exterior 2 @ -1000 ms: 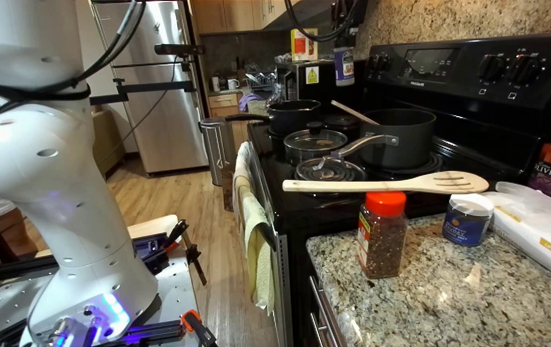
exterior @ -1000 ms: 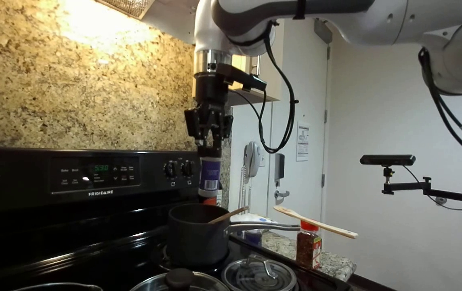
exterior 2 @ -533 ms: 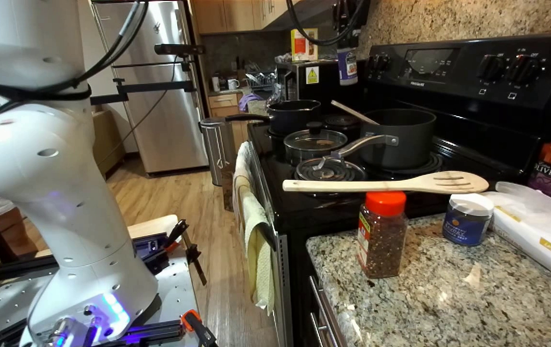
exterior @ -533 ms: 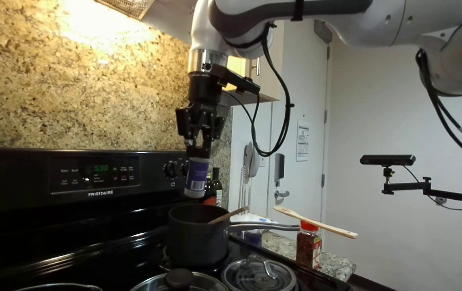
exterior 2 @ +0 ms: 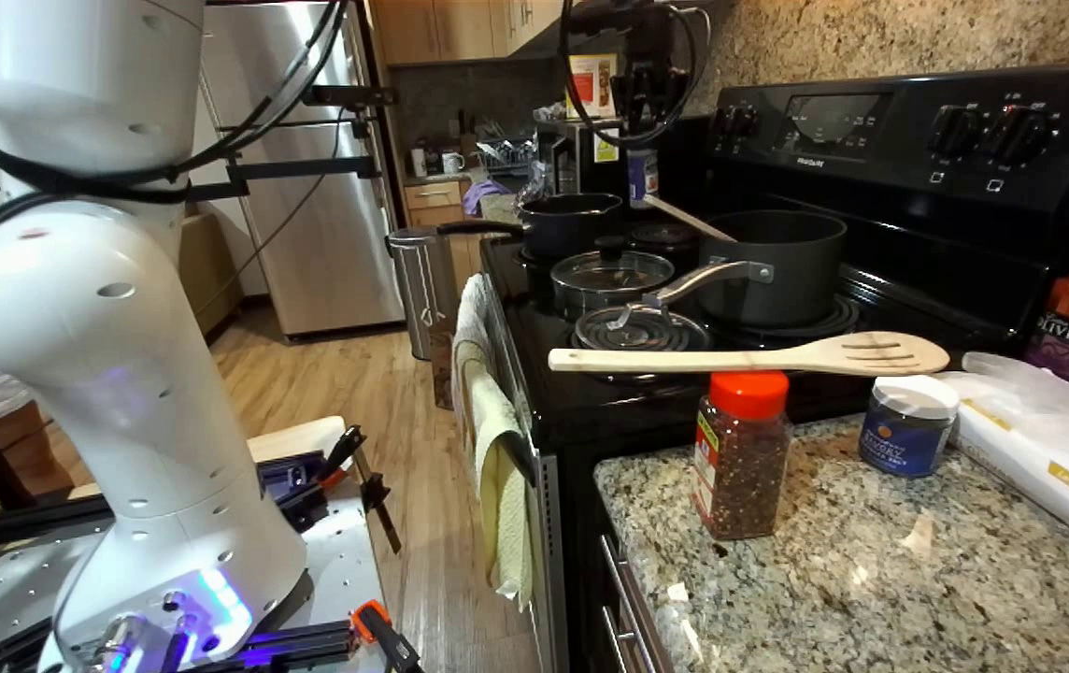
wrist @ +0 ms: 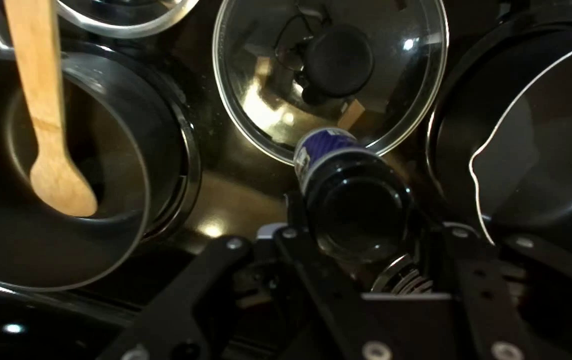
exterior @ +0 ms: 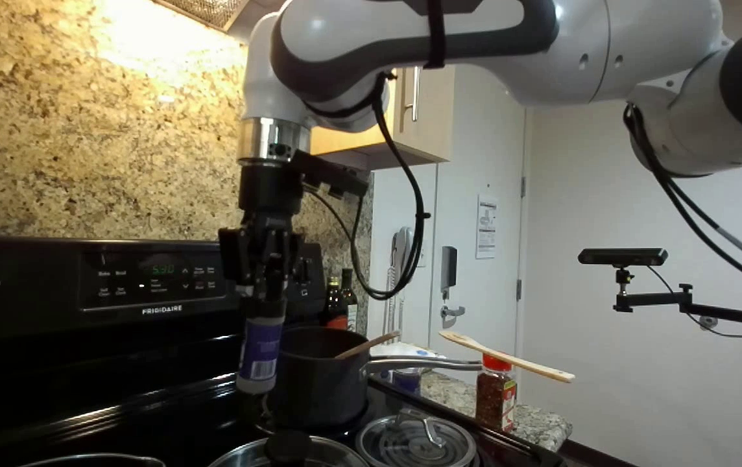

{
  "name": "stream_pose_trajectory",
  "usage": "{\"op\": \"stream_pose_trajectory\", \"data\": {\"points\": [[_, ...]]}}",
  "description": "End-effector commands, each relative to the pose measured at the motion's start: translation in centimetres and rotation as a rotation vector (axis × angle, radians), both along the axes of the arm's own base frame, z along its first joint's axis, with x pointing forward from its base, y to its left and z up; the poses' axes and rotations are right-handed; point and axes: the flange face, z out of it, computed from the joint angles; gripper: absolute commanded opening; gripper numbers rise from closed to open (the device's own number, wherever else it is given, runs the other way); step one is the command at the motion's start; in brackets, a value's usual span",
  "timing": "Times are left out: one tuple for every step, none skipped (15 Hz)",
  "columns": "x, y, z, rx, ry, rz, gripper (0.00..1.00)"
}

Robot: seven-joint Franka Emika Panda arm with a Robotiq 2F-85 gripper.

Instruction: Remove the seasoning shaker from the far right of the countertop and put it on the left side of the stove

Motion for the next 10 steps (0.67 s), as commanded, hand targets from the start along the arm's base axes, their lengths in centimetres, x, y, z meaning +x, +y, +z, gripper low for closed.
{"op": "stream_pose_trajectory", "data": {"points": [[2.4, 1.4, -0.9, -0.002, -0.026, 0.064, 0.24], [2.9, 1.7, -1.0, 0.005, -0.027, 0.073, 0.24], [3.1, 1.9, -1.0, 0.010, -0.027, 0.077, 0.24], [2.1, 1.7, -1.7, 0.007, -0.007, 0.041, 0.49], [2.5, 1.8, -1.7, 0.010, -0.013, 0.046, 0.49], [2.7, 1.9, -1.7, 0.012, -0.017, 0.048, 0.49], [2.8, 1.9, -1.6, 0.013, -0.020, 0.049, 0.49], [2.9, 1.9, -1.6, 0.014, -0.022, 0.049, 0.24], [3.1, 1.8, -1.7, 0.019, -0.022, 0.056, 0.24], [3.6, 1.9, -2.0, 0.016, -0.032, 0.061, 0.24]]}}
